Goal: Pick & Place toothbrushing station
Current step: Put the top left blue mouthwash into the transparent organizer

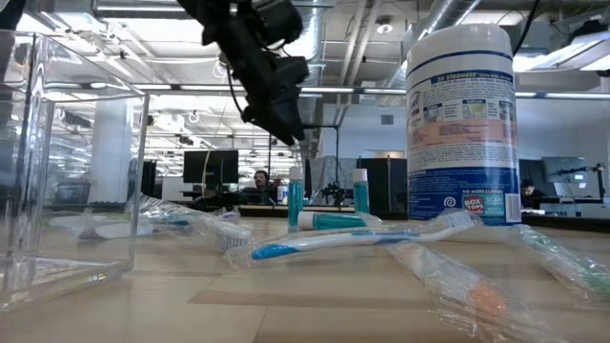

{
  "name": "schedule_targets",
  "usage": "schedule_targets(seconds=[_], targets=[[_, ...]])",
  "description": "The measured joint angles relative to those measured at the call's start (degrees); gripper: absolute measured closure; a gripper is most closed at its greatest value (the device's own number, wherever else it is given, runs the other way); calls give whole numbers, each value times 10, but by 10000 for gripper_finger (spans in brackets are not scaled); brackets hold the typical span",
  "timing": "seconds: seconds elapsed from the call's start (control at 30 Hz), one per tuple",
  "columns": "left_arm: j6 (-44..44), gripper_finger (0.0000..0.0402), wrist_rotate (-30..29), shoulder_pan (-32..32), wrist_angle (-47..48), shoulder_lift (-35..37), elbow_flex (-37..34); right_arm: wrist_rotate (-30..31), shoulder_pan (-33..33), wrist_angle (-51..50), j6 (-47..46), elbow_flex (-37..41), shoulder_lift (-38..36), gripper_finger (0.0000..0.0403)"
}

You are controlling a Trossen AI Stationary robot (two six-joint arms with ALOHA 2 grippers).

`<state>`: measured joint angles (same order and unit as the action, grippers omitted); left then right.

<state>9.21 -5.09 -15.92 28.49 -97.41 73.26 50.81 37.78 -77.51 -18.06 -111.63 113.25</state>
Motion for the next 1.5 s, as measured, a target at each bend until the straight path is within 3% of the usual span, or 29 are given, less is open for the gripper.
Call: schedule_targets(seconds=[0.33, 1.5], targets=[[2, 221, 26, -13, 64, -55, 66, -21, 5, -2, -5, 0, 0, 321], [4, 221, 4, -6, 64, -74, 50, -30, 9, -3, -15, 0, 0, 321]])
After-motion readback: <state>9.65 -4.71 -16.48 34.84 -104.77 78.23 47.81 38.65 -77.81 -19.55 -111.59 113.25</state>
